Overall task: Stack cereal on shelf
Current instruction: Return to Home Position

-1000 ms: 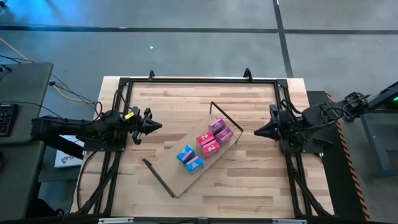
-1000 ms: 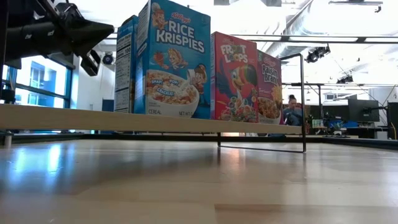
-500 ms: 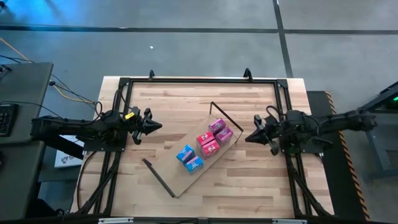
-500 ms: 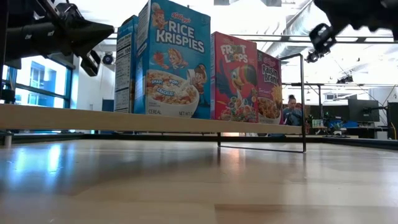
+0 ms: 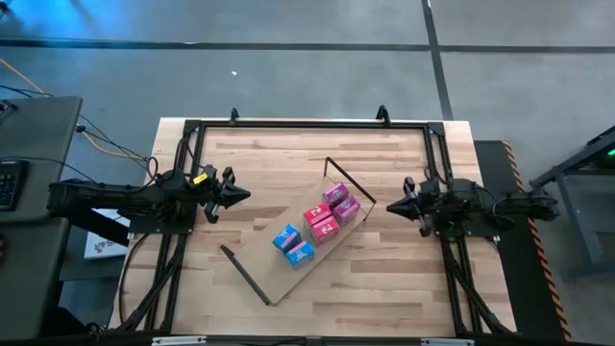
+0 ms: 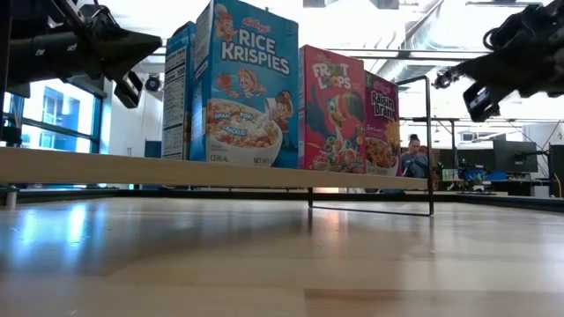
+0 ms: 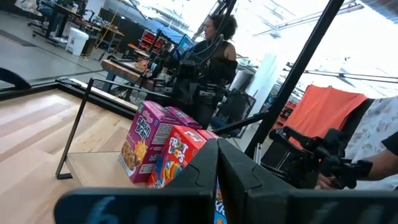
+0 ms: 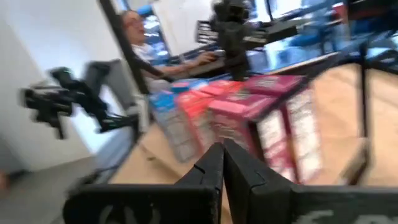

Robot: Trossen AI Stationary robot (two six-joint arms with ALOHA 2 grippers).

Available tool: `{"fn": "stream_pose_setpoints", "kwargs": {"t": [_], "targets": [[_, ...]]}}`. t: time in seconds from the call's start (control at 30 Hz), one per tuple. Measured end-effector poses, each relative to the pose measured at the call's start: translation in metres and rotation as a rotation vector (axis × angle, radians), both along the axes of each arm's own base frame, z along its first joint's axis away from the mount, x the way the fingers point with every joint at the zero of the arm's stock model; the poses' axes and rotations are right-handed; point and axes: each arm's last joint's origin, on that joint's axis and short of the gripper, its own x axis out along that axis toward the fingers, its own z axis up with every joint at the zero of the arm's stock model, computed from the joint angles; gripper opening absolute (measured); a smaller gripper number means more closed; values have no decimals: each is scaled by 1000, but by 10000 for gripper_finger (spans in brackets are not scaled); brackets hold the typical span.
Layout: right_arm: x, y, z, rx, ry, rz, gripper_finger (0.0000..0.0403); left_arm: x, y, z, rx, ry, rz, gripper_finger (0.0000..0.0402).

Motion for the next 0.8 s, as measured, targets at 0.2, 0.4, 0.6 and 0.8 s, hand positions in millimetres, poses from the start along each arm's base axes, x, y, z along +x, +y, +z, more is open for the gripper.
{"fn": "stream_pose_setpoints", "kwargs": {"t": [0.2,0.4,0.6,0.8], "targets": [[2,-4,-5,-99,50,-128,0,0,0,-1,-2,10,2,0],[2,-4,-4,-162,44,-143,0,0,0,-2,-5,20,14,0],[2,-4,-5,-179,44,-130,0,0,0,-2,-5,23,14,0],[2,-4,-5,-100,51,-128,0,0,0,-2,-5,23,15,0]]}}
